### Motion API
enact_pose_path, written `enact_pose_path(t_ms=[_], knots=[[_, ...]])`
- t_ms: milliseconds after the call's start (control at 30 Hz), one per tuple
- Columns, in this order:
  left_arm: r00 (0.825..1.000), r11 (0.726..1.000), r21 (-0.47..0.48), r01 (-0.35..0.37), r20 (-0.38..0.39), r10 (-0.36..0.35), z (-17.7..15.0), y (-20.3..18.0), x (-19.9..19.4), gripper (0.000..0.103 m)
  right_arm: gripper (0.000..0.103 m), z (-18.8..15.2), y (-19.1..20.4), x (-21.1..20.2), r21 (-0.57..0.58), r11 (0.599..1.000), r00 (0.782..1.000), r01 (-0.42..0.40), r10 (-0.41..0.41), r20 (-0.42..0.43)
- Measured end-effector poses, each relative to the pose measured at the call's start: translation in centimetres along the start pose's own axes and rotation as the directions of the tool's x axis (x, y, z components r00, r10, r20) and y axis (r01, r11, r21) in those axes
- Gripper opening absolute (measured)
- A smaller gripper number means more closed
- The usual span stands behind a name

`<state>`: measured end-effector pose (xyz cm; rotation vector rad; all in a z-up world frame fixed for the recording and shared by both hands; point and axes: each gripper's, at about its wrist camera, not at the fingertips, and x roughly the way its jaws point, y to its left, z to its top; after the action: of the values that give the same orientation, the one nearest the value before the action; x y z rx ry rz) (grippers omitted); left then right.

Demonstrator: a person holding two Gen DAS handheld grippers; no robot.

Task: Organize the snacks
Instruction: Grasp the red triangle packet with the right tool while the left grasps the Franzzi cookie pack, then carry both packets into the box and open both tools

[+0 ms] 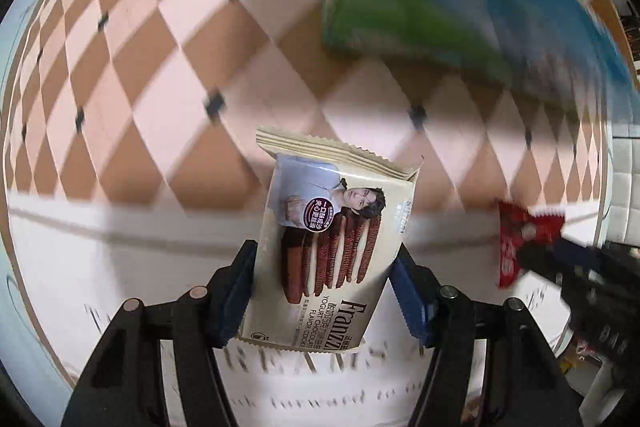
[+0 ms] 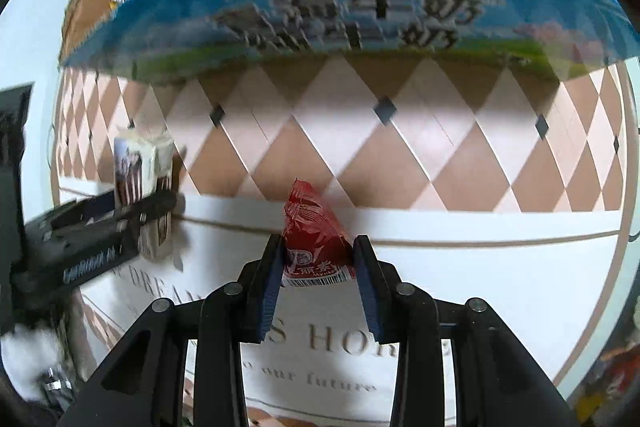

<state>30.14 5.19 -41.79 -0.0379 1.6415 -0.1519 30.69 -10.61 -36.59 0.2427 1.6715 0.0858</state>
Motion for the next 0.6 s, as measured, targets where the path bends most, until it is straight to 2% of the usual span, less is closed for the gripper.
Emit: enact_pose_path(t_ms=[100, 300, 500, 600], knots=[[1.0, 1.0, -0.012, -0.01, -0.017, 0.01, -1.3, -0.8, 0.8, 0.062, 0.038, 0.0, -0.4, 0.3, -0.006, 1.0, 1.0, 0.016, -0.016, -0.026], [0.999, 0.999, -0.035, -0.038, -0.016, 0.037, -1.6, -1.8, 1.4, 0.063, 0.039, -0.4, -1.1, 1.0, -0.012, 1.0, 0.999, 0.027, -0.027, -0.046], [0.997, 0.997, -0.029, -0.075, -0.008, 0.075, -1.3, -2.9, 2.2, 0.063, 0.041, -0.3, 1.6, 2.8, -0.036, 0.998, 0.997, 0.06, -0.062, -0.05], [0.996, 0.996, -0.029, -0.089, -0.001, 0.089, -1.3, -4.6, 2.6, 0.062, 0.041, -0.4, 1.9, 3.8, -0.049, 0.996, 0.996, 0.072, -0.075, -0.049]])
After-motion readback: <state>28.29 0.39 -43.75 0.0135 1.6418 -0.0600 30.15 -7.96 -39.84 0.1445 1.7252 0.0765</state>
